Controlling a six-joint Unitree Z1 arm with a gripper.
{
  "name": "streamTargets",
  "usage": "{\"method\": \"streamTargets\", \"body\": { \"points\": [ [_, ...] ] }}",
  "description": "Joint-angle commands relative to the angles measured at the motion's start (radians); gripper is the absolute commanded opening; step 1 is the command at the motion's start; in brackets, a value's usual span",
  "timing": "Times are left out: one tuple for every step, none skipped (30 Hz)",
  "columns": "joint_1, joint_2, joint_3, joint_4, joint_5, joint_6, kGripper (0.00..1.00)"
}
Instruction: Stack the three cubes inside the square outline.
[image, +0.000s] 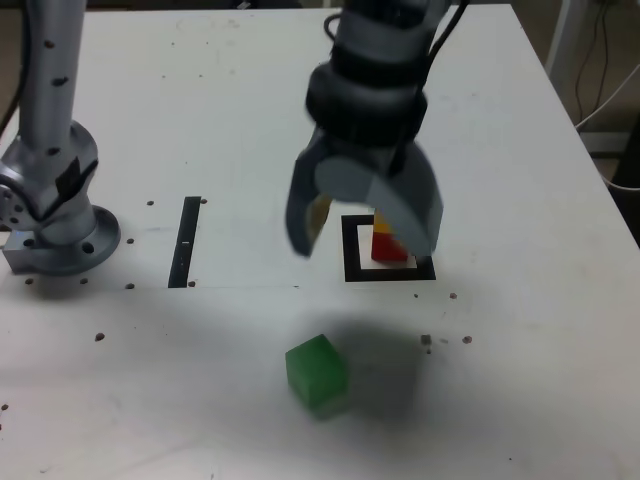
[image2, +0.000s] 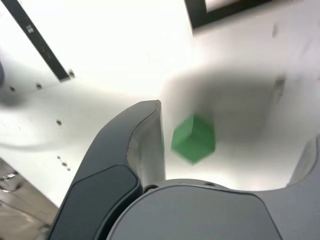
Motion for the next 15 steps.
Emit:
{"method": "streamTargets", "body": {
  "points": [
    [-0.043, 0.005, 0.001, -0.004, -0.01, -0.033, 0.99],
    [-0.064, 0.011, 0.0, -0.006, -0.014, -0.044, 0.99],
    [-0.083, 0.019, -0.003, -0.009, -0.019, -0.053, 0.99],
    [-0.101, 0.027, -0.006, -0.012, -0.023, -0.06, 0.99],
    [-0.117, 0.035, -0.008, -0.015, -0.028, -0.067, 0.99],
    [-0.131, 0.044, -0.011, -0.019, -0.031, -0.072, 0.99],
    [-0.147, 0.053, -0.013, -0.025, -0.035, -0.078, 0.99],
    [-0.156, 0.059, -0.013, -0.029, -0.037, -0.081, 0.99],
    [-0.164, 0.064, -0.013, -0.032, -0.039, -0.083, 0.99],
    [-0.17, 0.067, -0.012, -0.036, -0.04, -0.086, 0.99],
    [-0.174, 0.069, -0.01, -0.038, -0.04, -0.087, 0.99],
    [-0.176, 0.071, -0.008, -0.04, -0.041, -0.088, 0.99],
    [-0.178, 0.071, -0.007, -0.041, -0.041, -0.088, 0.99],
    [-0.179, 0.072, -0.005, -0.042, -0.04, -0.089, 0.99],
    [-0.179, 0.072, -0.003, -0.042, -0.04, -0.089, 0.99]
  ]
}}
